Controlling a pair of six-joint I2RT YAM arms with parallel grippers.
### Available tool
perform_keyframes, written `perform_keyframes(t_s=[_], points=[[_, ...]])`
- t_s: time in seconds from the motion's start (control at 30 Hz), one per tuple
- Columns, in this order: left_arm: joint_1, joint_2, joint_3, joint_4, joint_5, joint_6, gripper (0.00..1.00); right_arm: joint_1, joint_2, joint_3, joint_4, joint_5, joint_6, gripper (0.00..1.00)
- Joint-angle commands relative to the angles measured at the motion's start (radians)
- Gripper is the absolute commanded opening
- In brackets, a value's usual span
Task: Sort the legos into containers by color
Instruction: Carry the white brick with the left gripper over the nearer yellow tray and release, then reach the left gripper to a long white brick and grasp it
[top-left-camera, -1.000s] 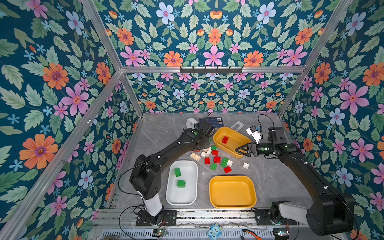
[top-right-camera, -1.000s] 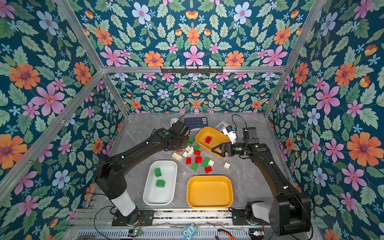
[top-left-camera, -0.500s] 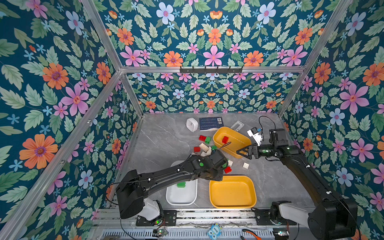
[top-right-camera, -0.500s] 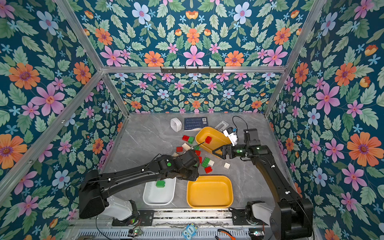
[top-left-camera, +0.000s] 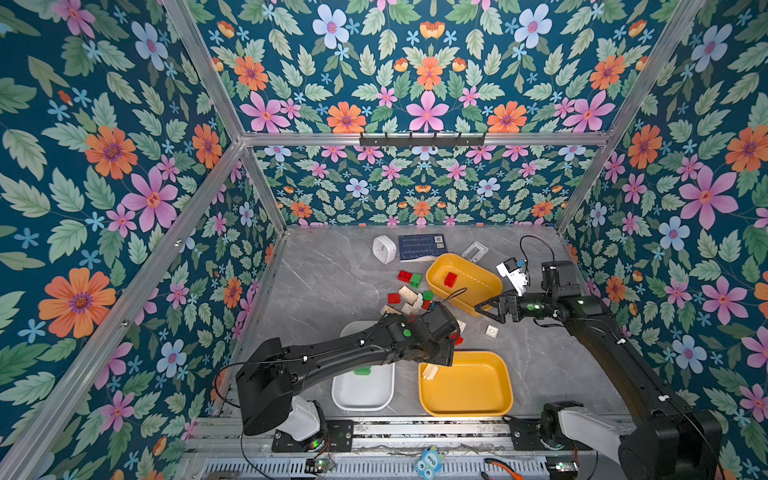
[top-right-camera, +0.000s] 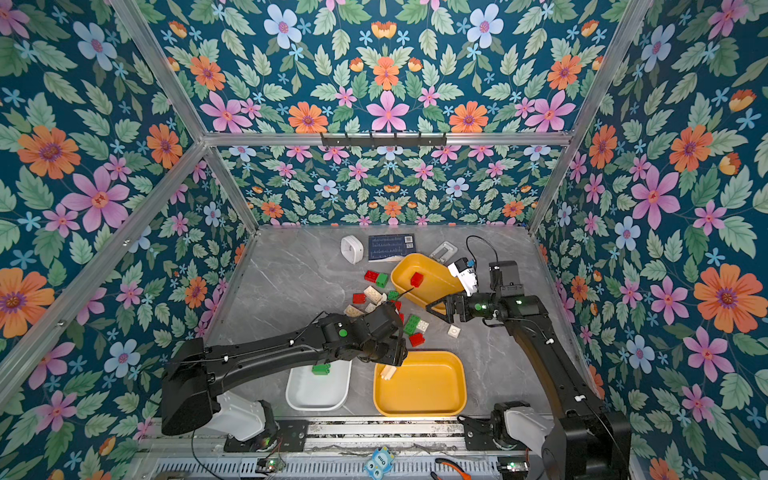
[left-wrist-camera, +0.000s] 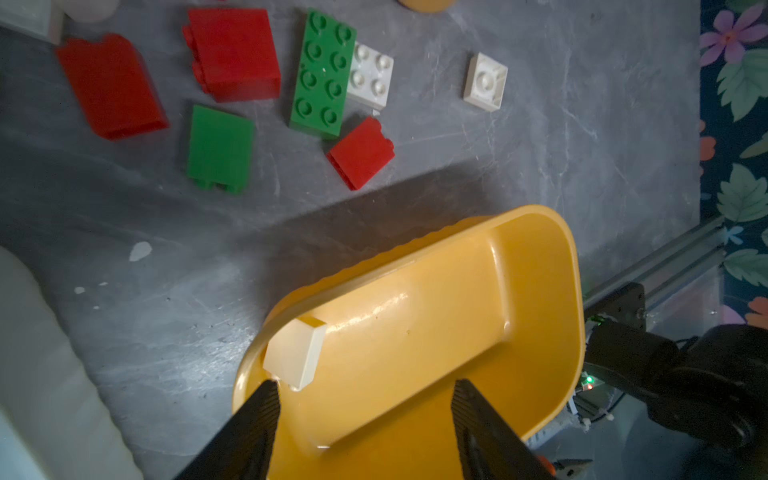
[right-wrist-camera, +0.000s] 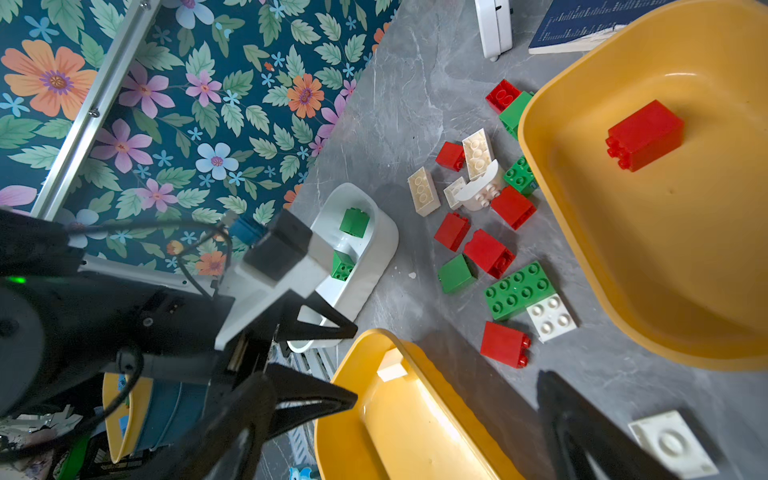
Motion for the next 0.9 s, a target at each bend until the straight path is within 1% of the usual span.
perform_keyframes(t_s=[0.0, 0.1, 0.17, 0.27, 0.33, 0.43, 0.6, 0.73, 0.87], points=[[0.053, -0.006, 0.044, -0.094, -0.045, 0.069, 0.69, 0.001, -0.007, -0.004, 0.01, -0.001, 0.01, 0.99], [0.142, 0.003, 0.101, -0.157, -0.086, 0.101, 0.69, 0.0, -0.003, -0.004, 0.026, -0.007, 0.025, 0.99], [0.203, 0.018, 0.129, -0.179, -0.132, 0.093, 0.69, 0.001, 0.002, -0.002, 0.033, -0.013, 0.033, 0.99], [0.265, 0.057, 0.17, -0.187, -0.191, 0.019, 0.7, 0.001, 0.005, 0.001, 0.043, -0.015, 0.04, 0.99], [0.296, 0.097, 0.198, -0.19, -0.231, -0.062, 0.7, 0.001, 0.006, -0.002, 0.05, -0.016, 0.046, 0.99], [0.327, 0.164, 0.239, -0.218, -0.274, -0.185, 0.71, 0.001, 0.014, -0.005, 0.055, -0.022, 0.046, 0.99], [0.356, 0.244, 0.235, -0.219, -0.31, -0.347, 0.7, 0.001, 0.015, -0.009, 0.059, -0.025, 0.047, 0.99], [0.373, 0.285, 0.194, -0.153, -0.29, -0.398, 0.7, 0.001, 0.022, -0.006, 0.049, -0.038, 0.032, 0.99], [0.378, 0.355, 0.217, -0.127, -0.3, -0.397, 0.7, 0.001, 0.032, -0.003, 0.029, -0.061, 0.016, 0.99]])
